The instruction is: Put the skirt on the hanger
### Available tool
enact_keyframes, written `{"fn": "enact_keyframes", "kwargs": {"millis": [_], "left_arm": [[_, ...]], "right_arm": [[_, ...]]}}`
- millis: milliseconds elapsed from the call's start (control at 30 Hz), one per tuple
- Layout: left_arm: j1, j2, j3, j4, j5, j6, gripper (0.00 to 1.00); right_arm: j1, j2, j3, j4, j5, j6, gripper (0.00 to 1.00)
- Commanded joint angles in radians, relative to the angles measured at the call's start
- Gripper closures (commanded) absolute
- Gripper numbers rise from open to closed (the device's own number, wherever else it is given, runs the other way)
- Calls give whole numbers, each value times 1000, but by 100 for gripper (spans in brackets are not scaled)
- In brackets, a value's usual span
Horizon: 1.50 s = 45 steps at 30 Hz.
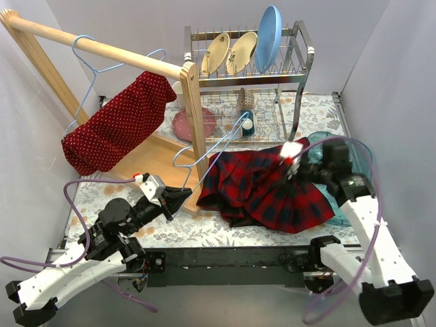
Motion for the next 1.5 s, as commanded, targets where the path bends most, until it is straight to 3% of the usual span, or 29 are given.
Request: {"fn": "enact_keyframes", "kwargs": {"millis": [0, 267, 433, 533, 600, 633, 700, 867, 967, 1100, 1233, 1333, 1467], "left_arm": [[6, 2, -6, 29, 29, 10, 100], [9, -7, -4, 27, 29, 11, 100], [9, -12, -4, 29, 29, 11, 100], [9, -10, -4, 27, 29, 13, 100], [9, -10, -4, 27, 29, 11, 100], [9, -10, -4, 27, 29, 11, 100], [9, -12, -4, 26, 29, 13, 100], [11, -12, -3, 29, 24, 11, 100], [12, -16, -3, 26, 17, 11, 100], [17, -41, -4, 27, 4, 5, 100], [15, -58, -7, 29, -5, 2, 100], [17, -58, -7, 30, -10, 2, 100], [18, -51, -7, 29, -3, 4, 100]], "right_arm": [[-253, 141, 132, 68, -20, -53, 11], [-284, 442, 236, 104, -39, -185, 11], [-284, 547, 270, 99, 13, -205, 14], [-249, 565, 238, 88, 45, -231, 28], [-230, 552, 225, 87, 47, -245, 57], [-215, 542, 228, 72, 41, -245, 86], [-206, 486, 256, 26, -41, -253, 99], [-189, 274, 433, -39, -212, -193, 99], [-169, 242, 626, -88, -286, -113, 99], [-148, 216, 732, -26, -404, 29, 99], [-118, 151, 609, 105, -499, 197, 99], [-33, 119, 428, 108, -502, 186, 99], [136, 75, 105, 47, -317, -80, 99]]}}
